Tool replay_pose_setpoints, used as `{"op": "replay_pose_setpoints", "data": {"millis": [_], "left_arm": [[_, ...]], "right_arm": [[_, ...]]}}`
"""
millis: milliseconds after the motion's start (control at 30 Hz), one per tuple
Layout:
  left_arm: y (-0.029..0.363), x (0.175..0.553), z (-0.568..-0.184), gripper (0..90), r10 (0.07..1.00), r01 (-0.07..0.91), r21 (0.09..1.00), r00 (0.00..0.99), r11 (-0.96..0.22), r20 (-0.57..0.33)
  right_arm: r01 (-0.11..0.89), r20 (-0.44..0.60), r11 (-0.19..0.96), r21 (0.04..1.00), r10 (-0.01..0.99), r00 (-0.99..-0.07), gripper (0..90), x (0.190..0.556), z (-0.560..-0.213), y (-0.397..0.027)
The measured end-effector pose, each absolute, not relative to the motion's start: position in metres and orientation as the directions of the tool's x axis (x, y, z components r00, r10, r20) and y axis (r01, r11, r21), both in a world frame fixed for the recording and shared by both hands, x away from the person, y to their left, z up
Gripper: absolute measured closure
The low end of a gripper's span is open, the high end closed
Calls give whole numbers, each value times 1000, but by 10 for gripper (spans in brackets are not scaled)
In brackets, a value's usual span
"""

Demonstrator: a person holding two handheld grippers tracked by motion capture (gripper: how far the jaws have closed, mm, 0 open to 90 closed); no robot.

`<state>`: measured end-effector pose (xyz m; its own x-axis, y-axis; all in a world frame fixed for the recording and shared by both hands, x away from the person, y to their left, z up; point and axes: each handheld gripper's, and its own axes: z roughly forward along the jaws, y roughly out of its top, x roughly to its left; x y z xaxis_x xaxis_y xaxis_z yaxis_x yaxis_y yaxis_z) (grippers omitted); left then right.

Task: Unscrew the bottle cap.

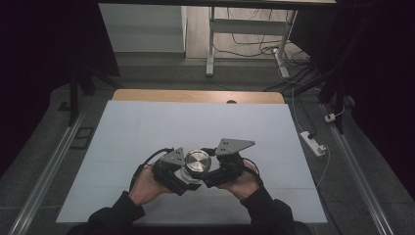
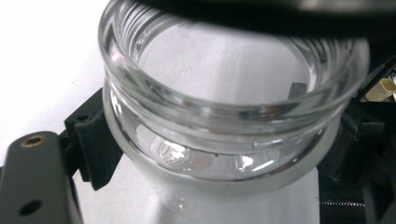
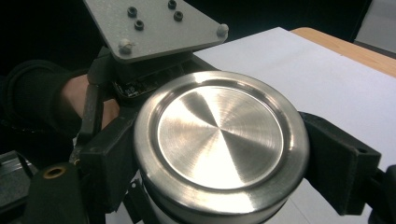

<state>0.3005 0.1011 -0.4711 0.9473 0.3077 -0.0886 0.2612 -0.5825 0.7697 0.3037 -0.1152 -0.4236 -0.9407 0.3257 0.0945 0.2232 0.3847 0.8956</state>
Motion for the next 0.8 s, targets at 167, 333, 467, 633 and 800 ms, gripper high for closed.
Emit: {"op": "replay_pose_setpoints", "data": {"millis": [167, 333, 467, 633, 800], "left_arm": [[105, 303, -472, 160, 339, 284, 774, 936, -565, -96], [107, 304, -472, 159, 355, 292, 774, 930, -562, -93], [108, 305, -473, 159, 371, 300, 773, 924, -559, -91], [111, 308, -473, 159, 389, 310, 775, 917, -550, -91], [113, 311, -475, 159, 409, 317, 777, 908, -544, -85]], "right_arm": [[219, 85, 384, 897, 338, -937, 183, 303, -421, -117], [211, 73, 380, 901, 346, -935, 182, 301, -418, -119], [206, 65, 381, 901, 351, -934, 183, 299, -416, -120], [204, 57, 387, 899, 359, -931, 182, 297, -414, -122], [203, 56, 385, 900, 358, -932, 182, 294, -413, -123]]}}
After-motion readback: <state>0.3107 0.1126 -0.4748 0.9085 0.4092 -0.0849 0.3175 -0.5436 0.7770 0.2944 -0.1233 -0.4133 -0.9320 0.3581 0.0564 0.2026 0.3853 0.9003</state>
